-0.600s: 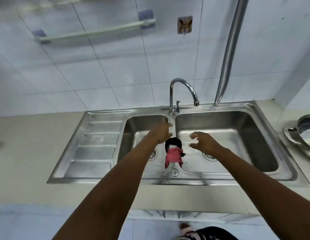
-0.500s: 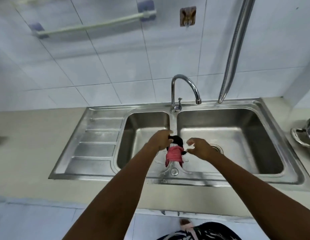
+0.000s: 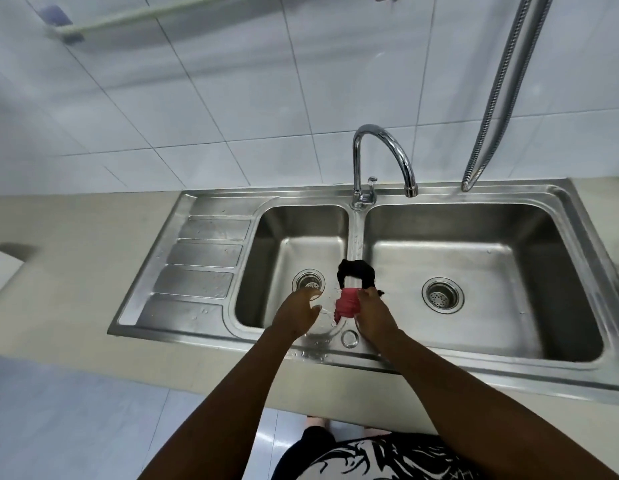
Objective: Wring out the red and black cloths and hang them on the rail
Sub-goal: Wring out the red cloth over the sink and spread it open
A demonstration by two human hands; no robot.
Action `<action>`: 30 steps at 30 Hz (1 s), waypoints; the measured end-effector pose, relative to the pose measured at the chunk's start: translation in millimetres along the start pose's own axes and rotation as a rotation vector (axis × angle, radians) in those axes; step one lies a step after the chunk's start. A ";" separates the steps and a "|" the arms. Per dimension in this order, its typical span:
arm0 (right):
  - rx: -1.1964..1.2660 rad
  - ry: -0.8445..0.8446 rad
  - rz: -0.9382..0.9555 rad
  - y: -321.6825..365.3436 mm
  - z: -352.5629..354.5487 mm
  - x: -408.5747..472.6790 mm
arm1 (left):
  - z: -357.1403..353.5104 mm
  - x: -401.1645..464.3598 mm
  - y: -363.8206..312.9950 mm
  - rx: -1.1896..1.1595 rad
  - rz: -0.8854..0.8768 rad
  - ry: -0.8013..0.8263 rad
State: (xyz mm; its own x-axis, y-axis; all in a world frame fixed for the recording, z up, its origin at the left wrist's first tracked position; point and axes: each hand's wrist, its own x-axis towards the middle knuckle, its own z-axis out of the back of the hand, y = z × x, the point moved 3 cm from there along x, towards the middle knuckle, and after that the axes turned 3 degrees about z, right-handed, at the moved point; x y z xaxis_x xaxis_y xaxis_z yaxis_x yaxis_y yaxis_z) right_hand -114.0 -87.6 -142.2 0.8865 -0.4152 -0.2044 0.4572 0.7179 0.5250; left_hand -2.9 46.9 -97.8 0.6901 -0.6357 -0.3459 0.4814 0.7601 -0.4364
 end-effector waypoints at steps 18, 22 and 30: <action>0.315 -0.121 0.161 81.0 99.1 16.9 | 50.0 25.0 19.1 -0.440 -0.203 0.275; 0.455 -0.242 0.209 122.6 133.0 22.3 | 79.2 33.8 2.4 -0.471 -0.386 0.264; 0.379 -0.157 0.130 145.3 143.6 20.7 | 117.8 50.3 10.6 -0.427 -0.328 0.252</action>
State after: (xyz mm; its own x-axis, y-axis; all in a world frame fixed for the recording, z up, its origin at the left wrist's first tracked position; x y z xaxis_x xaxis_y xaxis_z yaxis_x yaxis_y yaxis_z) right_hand -39.4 -72.1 48.5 0.9000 -0.4359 -0.0033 0.2579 0.5263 0.8103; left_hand 100.6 38.8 -22.0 0.3678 -0.8801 -0.3002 0.3517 0.4305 -0.8312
